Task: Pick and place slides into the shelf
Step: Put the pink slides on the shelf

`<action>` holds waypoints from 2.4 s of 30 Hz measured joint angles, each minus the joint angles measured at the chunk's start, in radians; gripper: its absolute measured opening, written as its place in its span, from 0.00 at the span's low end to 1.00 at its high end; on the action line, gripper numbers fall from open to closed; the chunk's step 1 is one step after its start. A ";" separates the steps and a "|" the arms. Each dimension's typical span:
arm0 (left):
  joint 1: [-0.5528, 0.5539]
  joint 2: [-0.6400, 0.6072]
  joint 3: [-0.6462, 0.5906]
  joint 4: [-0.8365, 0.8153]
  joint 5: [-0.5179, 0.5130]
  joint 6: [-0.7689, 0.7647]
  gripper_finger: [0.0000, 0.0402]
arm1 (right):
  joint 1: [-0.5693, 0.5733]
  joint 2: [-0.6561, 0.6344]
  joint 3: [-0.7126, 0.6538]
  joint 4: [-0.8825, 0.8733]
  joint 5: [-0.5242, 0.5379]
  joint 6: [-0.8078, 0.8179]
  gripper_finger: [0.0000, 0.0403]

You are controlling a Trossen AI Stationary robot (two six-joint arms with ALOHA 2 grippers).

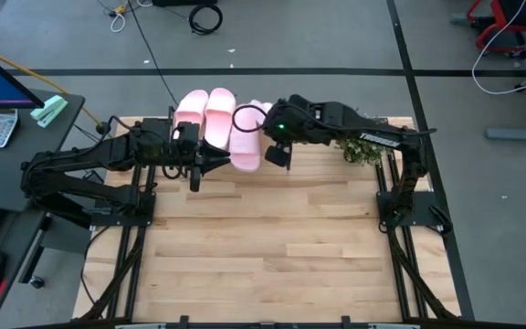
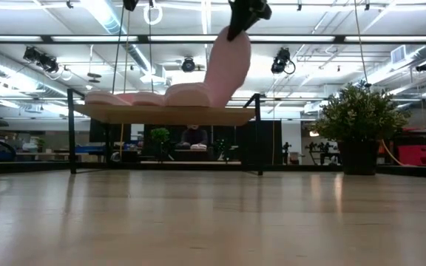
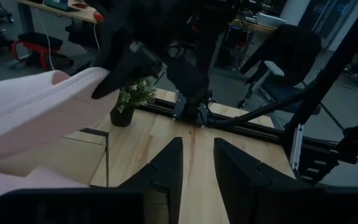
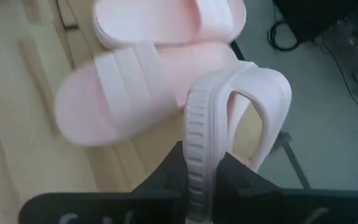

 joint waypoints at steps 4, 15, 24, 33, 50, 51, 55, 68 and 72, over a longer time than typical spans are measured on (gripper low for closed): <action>0.000 0.000 0.000 0.000 0.000 0.001 0.24 | 0.001 -0.001 0.000 0.044 -0.012 0.003 0.09; 0.000 0.000 0.000 0.000 0.000 0.010 0.24 | -0.014 -0.002 0.000 0.018 0.067 -0.039 0.09; 0.000 0.000 0.000 0.000 0.000 0.010 0.25 | 0.004 -0.003 0.000 -0.084 0.114 -0.059 0.09; 0.000 0.000 0.000 0.000 0.000 0.010 0.24 | 0.033 -0.003 0.000 -0.150 0.142 -0.115 0.09; 0.000 0.001 0.000 0.004 0.000 0.010 0.25 | 0.130 0.099 -0.001 -0.246 0.324 -0.315 0.09; 0.000 0.001 0.000 0.003 0.000 0.010 0.25 | 0.135 0.102 -0.001 -0.248 0.323 -0.310 0.09; 0.000 0.001 0.000 0.003 0.000 0.012 0.24 | 0.154 0.106 0.000 -0.249 0.383 -0.301 0.09; 0.000 0.001 0.000 0.003 0.000 0.026 0.24 | 0.155 0.127 0.000 -0.248 0.277 -0.269 0.09; 0.000 0.001 0.000 0.002 0.000 0.026 0.24 | 0.149 0.145 0.000 -0.247 0.225 -0.234 0.09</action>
